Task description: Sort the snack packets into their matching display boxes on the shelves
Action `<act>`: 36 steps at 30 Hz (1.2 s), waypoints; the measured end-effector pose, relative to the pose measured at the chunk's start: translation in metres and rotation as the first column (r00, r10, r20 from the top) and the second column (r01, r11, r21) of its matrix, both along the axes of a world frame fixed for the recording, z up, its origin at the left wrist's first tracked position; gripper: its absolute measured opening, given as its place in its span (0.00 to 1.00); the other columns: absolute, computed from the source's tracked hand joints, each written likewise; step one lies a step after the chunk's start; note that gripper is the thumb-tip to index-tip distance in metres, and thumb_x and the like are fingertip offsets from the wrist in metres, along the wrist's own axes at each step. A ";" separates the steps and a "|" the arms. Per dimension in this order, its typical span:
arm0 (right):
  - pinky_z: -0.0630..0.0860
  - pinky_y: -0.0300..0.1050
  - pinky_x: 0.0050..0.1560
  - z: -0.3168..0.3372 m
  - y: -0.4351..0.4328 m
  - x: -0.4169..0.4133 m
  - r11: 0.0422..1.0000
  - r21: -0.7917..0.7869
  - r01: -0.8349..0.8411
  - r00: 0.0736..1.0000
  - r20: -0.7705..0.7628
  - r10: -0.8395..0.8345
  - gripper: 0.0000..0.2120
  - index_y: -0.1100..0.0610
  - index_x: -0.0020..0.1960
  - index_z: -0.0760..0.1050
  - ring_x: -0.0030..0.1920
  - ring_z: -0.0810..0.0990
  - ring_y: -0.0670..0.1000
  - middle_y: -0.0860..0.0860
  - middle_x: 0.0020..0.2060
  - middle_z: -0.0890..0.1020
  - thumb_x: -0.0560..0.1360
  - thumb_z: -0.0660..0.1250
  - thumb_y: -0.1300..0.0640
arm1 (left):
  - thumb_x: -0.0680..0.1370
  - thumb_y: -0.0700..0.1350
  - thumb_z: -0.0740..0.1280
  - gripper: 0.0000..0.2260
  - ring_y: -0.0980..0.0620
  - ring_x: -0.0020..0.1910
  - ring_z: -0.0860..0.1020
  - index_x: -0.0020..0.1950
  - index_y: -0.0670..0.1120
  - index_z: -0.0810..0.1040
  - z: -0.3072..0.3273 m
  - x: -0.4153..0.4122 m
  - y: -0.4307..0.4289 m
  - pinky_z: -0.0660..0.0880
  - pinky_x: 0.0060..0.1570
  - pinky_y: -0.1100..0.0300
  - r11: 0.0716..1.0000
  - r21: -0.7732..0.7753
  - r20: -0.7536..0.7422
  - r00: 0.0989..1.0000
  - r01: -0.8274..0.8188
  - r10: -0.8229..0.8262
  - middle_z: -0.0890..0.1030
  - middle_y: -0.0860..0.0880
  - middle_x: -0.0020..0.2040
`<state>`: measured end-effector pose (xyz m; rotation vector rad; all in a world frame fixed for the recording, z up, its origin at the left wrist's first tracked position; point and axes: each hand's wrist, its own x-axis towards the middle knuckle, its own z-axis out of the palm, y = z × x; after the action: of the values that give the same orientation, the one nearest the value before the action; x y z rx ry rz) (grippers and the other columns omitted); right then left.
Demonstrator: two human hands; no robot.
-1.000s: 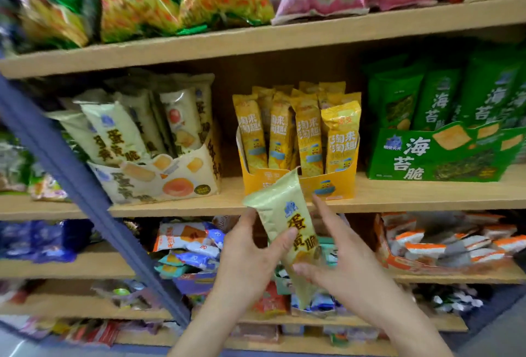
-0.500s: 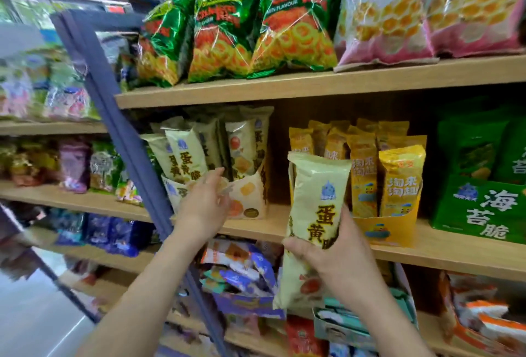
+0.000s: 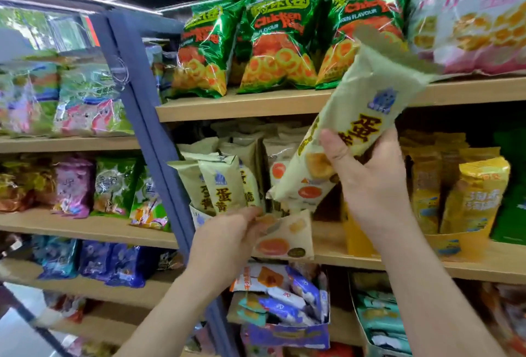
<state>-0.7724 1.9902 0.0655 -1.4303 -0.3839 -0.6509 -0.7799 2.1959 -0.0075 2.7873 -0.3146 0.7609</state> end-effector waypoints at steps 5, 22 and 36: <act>0.73 0.26 0.45 0.006 0.044 0.022 0.985 -0.161 0.064 0.998 0.008 -0.064 0.17 0.42 0.55 0.68 0.48 0.79 0.32 0.35 0.45 0.81 0.73 0.73 0.49 | 0.73 0.42 0.73 0.12 0.48 0.50 0.76 0.56 0.45 0.81 0.024 0.003 0.033 0.74 0.50 0.56 0.989 -0.083 0.428 0.900 0.125 -0.078 0.80 0.49 0.51; 0.79 0.48 0.56 -0.035 0.070 0.056 0.716 -0.682 -0.147 0.912 -0.375 -0.169 0.28 0.45 0.63 0.71 0.54 0.80 0.46 0.43 0.54 0.81 0.67 0.78 0.44 | 0.71 0.51 0.74 0.34 0.50 0.68 0.68 0.74 0.51 0.65 0.077 0.055 0.065 0.59 0.68 0.52 0.971 0.070 0.161 0.958 0.230 -0.238 0.75 0.51 0.66; 0.79 0.50 0.58 -0.031 0.040 0.079 0.900 -0.434 0.050 0.917 -0.337 -0.213 0.16 0.48 0.63 0.72 0.56 0.79 0.48 0.44 0.52 0.80 0.77 0.70 0.49 | 0.65 0.72 0.62 0.33 0.48 0.60 0.76 0.61 0.53 0.67 0.069 0.057 0.045 0.67 0.61 0.43 0.942 0.280 0.214 0.945 0.185 -0.249 0.78 0.52 0.60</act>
<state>-0.6938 2.0306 0.0347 -1.9666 -0.1184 -0.3959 -0.7226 2.2407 0.0612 2.8209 -0.8098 1.0799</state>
